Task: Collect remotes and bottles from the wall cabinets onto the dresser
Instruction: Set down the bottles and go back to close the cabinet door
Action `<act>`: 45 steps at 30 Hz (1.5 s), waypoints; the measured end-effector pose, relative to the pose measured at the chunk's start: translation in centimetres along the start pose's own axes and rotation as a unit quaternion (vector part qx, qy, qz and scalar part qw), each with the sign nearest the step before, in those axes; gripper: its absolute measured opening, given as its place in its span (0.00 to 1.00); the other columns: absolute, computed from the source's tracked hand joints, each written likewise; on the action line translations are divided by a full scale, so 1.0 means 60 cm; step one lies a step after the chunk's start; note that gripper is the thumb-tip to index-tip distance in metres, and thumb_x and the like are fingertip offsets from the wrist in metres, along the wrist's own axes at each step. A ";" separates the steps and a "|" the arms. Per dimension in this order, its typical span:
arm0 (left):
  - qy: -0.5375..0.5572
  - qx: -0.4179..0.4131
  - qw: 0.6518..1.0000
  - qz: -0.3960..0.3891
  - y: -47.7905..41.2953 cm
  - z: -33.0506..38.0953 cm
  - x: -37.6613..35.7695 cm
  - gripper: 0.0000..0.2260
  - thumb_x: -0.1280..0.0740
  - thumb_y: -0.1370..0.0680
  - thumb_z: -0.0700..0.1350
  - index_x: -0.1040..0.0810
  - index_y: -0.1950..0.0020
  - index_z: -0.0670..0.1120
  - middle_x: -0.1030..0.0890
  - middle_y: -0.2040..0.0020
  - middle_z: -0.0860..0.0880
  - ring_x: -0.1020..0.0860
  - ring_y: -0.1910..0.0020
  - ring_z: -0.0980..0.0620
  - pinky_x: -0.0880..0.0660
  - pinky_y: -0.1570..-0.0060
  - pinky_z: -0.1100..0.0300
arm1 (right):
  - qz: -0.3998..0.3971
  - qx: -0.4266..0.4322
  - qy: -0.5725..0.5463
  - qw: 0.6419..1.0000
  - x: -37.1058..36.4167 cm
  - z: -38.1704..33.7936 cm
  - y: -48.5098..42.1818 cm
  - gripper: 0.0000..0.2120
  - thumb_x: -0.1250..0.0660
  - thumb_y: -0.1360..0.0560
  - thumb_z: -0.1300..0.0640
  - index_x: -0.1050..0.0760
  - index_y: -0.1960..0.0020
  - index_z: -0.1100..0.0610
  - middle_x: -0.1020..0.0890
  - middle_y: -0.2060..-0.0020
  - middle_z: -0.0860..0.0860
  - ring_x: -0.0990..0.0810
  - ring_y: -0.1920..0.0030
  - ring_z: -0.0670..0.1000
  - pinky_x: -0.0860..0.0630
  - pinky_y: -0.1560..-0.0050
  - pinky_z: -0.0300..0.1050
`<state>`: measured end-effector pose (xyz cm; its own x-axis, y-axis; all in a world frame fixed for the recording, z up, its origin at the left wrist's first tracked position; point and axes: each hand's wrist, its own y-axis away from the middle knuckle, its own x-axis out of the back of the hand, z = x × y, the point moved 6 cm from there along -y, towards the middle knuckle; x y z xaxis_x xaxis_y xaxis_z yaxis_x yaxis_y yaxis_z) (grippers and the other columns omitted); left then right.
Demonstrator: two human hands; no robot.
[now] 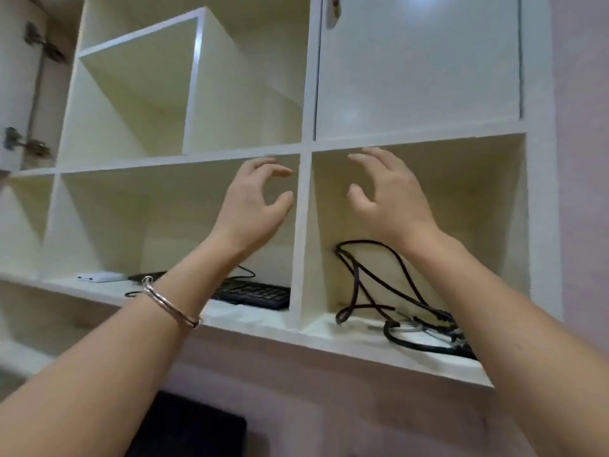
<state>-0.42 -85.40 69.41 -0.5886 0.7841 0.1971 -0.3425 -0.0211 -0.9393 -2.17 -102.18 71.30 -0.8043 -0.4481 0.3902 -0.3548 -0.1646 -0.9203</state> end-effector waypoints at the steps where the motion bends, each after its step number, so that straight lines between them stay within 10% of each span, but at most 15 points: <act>1: -0.007 0.018 1.000 -0.015 0.040 -0.014 0.016 0.11 0.35 0.24 0.42 0.22 0.42 0.47 0.24 0.40 0.50 0.27 0.38 0.55 0.36 0.40 0.68 | 0.003 -0.008 -0.058 0.998 -0.008 -0.009 0.028 0.21 0.41 0.23 0.57 0.33 0.31 0.55 0.31 0.30 0.50 0.36 0.29 0.48 0.41 0.30 0.41; 5: -0.021 0.160 0.983 -0.084 0.248 -0.084 0.085 0.10 0.34 0.24 0.43 0.24 0.57 0.59 0.20 0.57 0.63 0.24 0.60 0.73 0.31 0.56 0.80 | -0.085 -0.057 -0.268 0.958 -0.082 -0.054 0.187 0.13 0.37 0.25 0.58 0.24 0.41 0.52 0.20 0.54 0.43 0.24 0.54 0.36 0.32 0.52 0.25; 9: -0.072 0.361 0.921 -0.126 0.520 -0.131 0.167 0.09 0.34 0.25 0.43 0.23 0.57 0.59 0.17 0.57 0.59 0.20 0.59 0.64 0.28 0.58 0.77 | -0.261 -0.100 -0.378 0.882 -0.179 -0.110 0.416 0.11 0.34 0.26 0.58 0.23 0.45 0.48 0.21 0.58 0.37 0.23 0.55 0.35 0.31 0.52 0.23; 15: -0.111 0.664 0.735 -0.084 0.955 -0.078 0.311 0.06 0.35 0.23 0.40 0.21 0.48 0.44 0.19 0.53 0.47 0.21 0.50 0.47 0.28 0.62 0.76 | -0.549 -0.260 -0.402 0.685 -0.277 -0.175 0.837 0.15 0.33 0.27 0.59 0.28 0.56 0.37 0.20 0.59 0.39 0.22 0.56 0.33 0.29 0.50 0.34; 20: -0.148 0.808 0.569 -0.025 1.226 0.030 0.384 0.06 0.36 0.23 0.39 0.22 0.47 0.43 0.20 0.49 0.44 0.22 0.46 0.45 0.31 0.52 0.60 | -0.707 -0.322 -0.319 0.543 -0.279 -0.196 1.114 0.10 0.35 0.26 0.64 0.27 0.49 0.51 0.21 0.59 0.50 0.23 0.57 0.47 0.29 0.61 0.23; 25: -0.141 0.880 0.453 0.012 1.372 0.087 0.412 0.09 0.36 0.23 0.39 0.23 0.44 0.40 0.21 0.45 0.42 0.24 0.47 0.46 0.32 0.49 0.58 | -0.817 -0.315 -0.209 0.434 -0.283 -0.210 1.247 0.17 0.37 0.24 0.63 0.29 0.36 0.61 0.21 0.50 0.56 0.26 0.52 0.50 0.32 0.51 0.36; 31: -0.115 0.907 0.402 0.053 1.416 0.021 0.474 0.12 0.38 0.22 0.39 0.24 0.40 0.38 0.20 0.50 0.41 0.22 0.49 0.43 0.30 0.48 0.55 | -0.855 -0.315 -0.122 0.394 -0.371 -0.273 1.253 0.19 0.37 0.24 0.60 0.31 0.34 0.61 0.25 0.44 0.56 0.24 0.48 0.53 0.27 0.43 0.44; 36: -0.094 0.904 0.408 0.088 1.402 -0.080 0.557 0.11 0.38 0.22 0.41 0.25 0.41 0.39 0.22 0.48 0.43 0.23 0.50 0.45 0.29 0.47 0.53 | -0.833 -0.316 -0.145 0.431 -0.484 -0.379 1.194 0.14 0.37 0.23 0.64 0.30 0.38 0.66 0.25 0.62 0.52 0.28 0.66 0.47 0.30 0.73 0.31; 45: -0.088 0.918 0.350 0.163 1.414 -0.175 0.662 0.04 0.40 0.21 0.41 0.29 0.48 0.45 0.23 0.44 0.45 0.24 0.49 0.47 0.31 0.54 0.55 | -0.805 -0.310 -0.208 0.460 -0.639 -0.550 1.116 0.16 0.39 0.23 0.60 0.29 0.36 0.61 0.23 0.41 0.58 0.24 0.42 0.56 0.30 0.45 0.45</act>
<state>-45.18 -49.52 -5.39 -0.7963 0.5076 0.3290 -0.0341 -0.5807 0.8134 -10.84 -67.00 -4.41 0.8553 -0.3344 0.3958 -0.5030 -0.3527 0.7890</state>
